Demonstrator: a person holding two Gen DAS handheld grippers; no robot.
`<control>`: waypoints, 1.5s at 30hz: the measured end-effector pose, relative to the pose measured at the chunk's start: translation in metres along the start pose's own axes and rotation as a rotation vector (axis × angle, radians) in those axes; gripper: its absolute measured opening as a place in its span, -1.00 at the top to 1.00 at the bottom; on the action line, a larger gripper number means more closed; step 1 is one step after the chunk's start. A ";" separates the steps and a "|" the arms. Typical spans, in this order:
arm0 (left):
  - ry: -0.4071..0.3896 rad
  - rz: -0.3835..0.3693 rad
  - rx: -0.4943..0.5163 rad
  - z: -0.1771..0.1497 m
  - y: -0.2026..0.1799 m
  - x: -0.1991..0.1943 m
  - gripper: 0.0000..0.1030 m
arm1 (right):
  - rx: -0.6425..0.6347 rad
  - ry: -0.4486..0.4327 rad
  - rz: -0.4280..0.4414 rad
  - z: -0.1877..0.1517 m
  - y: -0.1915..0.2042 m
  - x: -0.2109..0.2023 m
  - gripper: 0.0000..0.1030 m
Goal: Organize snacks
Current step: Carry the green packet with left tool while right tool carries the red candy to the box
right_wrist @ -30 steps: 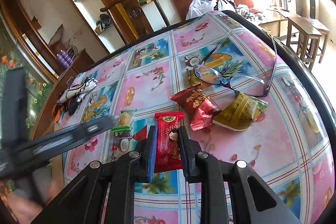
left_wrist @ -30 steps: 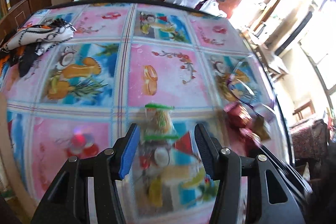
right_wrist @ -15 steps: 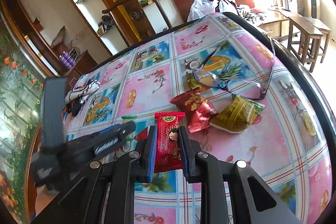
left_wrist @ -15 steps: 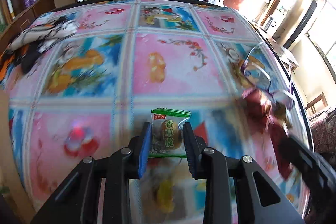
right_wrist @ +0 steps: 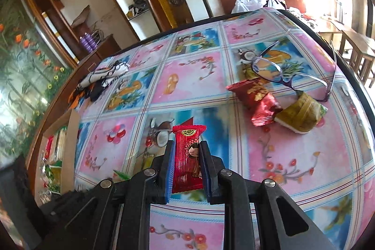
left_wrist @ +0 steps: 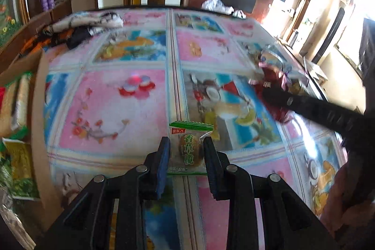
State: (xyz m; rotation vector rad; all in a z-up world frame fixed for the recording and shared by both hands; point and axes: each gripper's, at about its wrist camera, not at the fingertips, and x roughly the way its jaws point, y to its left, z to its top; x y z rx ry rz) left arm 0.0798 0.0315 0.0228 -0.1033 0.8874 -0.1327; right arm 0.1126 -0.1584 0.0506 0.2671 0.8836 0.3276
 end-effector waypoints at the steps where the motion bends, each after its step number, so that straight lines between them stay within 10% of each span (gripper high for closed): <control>1: -0.013 0.010 0.011 0.001 0.000 -0.002 0.47 | -0.011 0.003 -0.002 -0.002 0.003 0.001 0.58; 45: -0.364 0.276 0.085 0.016 0.010 -0.062 0.46 | -0.217 -0.092 0.094 -0.023 0.062 -0.013 0.58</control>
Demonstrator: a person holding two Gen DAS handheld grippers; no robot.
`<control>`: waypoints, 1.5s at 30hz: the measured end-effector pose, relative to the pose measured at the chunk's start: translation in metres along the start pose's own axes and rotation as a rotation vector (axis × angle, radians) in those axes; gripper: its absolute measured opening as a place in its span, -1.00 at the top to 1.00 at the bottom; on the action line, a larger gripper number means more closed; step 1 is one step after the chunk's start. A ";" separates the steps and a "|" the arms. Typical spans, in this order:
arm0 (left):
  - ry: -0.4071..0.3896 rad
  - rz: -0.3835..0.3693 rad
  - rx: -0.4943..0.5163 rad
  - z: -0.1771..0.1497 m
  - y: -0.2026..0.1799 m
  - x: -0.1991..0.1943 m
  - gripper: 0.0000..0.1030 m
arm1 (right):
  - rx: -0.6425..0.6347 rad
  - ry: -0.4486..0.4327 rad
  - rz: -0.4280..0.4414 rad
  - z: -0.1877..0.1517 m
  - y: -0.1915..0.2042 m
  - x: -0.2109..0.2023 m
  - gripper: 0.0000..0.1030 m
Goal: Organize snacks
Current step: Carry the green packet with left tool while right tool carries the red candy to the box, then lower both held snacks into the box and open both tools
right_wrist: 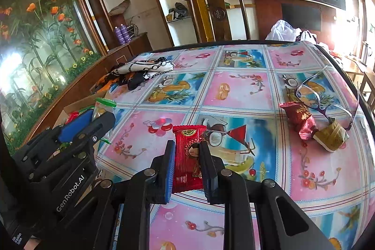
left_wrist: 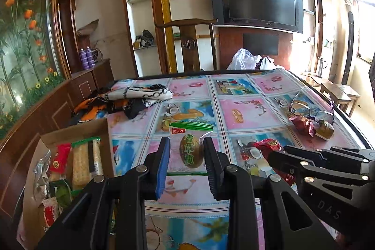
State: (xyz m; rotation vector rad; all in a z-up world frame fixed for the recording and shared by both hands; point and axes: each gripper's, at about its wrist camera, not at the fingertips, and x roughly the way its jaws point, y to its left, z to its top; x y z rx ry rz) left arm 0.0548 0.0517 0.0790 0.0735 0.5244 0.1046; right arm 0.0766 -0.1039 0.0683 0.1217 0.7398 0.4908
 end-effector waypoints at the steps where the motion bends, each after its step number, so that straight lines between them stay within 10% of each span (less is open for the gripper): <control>1: -0.003 0.001 0.001 0.000 0.000 -0.001 0.46 | -0.003 -0.001 0.004 0.000 0.001 0.000 0.58; 29: -0.058 0.059 -0.071 0.003 0.034 -0.024 0.45 | -0.076 -0.017 0.064 -0.006 0.028 -0.003 0.57; 45: 0.016 0.143 -0.336 -0.043 0.175 -0.067 0.45 | -0.234 0.000 0.267 -0.037 0.111 -0.009 0.57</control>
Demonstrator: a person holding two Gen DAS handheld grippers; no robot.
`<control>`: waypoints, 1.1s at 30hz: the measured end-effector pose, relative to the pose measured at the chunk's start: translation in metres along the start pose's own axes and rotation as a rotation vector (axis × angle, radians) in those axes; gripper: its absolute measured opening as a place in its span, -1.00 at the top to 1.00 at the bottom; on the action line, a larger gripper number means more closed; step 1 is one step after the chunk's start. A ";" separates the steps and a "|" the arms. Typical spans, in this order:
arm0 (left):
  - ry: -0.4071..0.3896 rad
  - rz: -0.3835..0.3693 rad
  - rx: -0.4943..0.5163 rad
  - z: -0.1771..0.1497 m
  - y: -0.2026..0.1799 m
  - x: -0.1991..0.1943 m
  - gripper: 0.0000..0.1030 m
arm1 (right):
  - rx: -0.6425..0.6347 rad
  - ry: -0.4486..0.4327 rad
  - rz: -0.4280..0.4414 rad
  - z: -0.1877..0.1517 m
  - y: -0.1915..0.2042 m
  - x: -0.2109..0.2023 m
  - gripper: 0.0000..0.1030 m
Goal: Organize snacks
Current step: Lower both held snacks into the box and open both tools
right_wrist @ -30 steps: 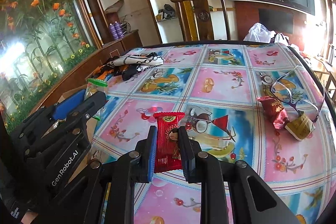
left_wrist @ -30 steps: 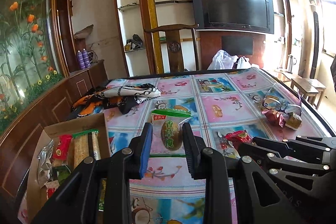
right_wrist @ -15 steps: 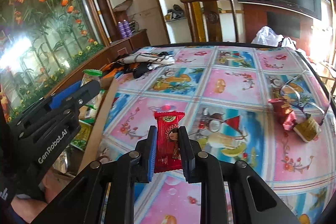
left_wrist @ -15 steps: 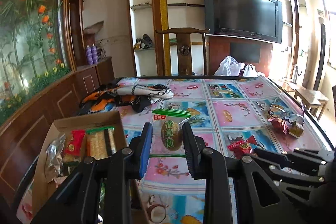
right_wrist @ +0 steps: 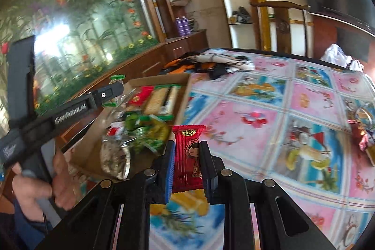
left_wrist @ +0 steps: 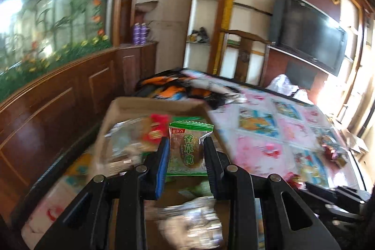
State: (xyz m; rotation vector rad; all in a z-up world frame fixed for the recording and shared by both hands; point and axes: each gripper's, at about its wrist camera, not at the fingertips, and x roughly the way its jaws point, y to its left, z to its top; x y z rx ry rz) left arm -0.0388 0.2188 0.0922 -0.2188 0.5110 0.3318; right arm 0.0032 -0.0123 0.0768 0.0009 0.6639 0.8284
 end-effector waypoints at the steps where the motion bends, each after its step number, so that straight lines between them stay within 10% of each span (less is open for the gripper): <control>1: 0.006 0.015 -0.010 -0.001 0.009 0.001 0.45 | -0.008 0.007 0.005 -0.001 0.004 0.003 0.57; 8: 0.095 0.035 -0.123 -0.011 0.057 0.027 0.45 | -0.029 0.039 0.071 -0.005 0.042 0.025 0.57; 33: 0.206 0.074 -0.068 -0.023 0.047 0.050 0.45 | -0.069 0.119 0.024 -0.020 0.065 0.070 0.55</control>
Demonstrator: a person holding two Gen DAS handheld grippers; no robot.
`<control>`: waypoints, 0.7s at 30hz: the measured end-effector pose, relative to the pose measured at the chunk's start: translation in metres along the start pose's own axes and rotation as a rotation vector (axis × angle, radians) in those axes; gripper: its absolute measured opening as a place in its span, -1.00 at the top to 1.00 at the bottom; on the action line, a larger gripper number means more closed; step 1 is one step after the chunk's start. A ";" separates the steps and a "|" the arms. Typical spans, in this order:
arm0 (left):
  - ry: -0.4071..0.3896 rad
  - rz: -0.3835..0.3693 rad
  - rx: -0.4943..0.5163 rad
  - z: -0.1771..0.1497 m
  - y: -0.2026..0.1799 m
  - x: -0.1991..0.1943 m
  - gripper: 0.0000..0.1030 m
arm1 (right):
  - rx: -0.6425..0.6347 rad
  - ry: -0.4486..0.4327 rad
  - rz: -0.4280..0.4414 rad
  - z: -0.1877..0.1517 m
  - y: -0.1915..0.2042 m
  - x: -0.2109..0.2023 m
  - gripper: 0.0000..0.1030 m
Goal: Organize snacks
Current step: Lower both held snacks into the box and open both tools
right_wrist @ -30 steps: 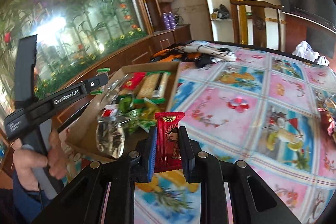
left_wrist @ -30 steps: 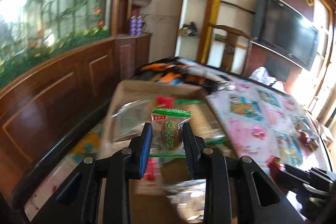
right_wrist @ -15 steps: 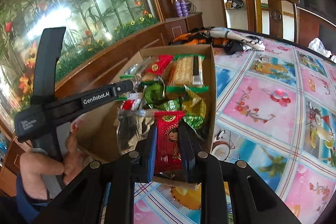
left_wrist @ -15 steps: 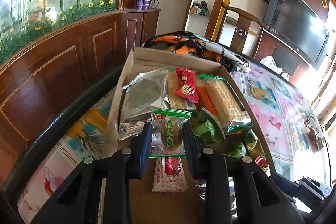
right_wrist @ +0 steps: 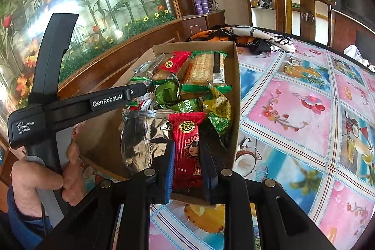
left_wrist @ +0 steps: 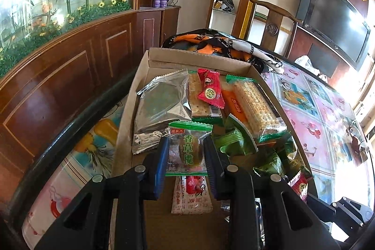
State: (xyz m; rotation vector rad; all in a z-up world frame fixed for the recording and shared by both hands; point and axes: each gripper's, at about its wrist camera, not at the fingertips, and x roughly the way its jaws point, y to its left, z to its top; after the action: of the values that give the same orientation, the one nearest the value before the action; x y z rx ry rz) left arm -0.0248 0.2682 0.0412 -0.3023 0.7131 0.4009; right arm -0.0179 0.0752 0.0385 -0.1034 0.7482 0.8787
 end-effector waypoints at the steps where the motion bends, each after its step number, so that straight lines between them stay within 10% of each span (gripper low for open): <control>1: 0.000 0.002 0.001 0.000 -0.001 0.000 0.45 | -0.002 0.000 -0.003 0.000 0.000 0.000 0.55; 9: -0.014 0.014 0.006 0.000 -0.001 -0.004 0.43 | -0.016 0.003 -0.017 -0.001 0.001 -0.002 0.55; 21: -0.116 0.053 0.061 0.002 -0.012 -0.020 -0.13 | 0.014 -0.046 -0.004 0.003 -0.006 -0.016 0.22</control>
State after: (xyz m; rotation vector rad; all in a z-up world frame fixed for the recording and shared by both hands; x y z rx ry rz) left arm -0.0318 0.2530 0.0575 -0.2009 0.6198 0.4423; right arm -0.0187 0.0613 0.0495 -0.0723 0.7111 0.8693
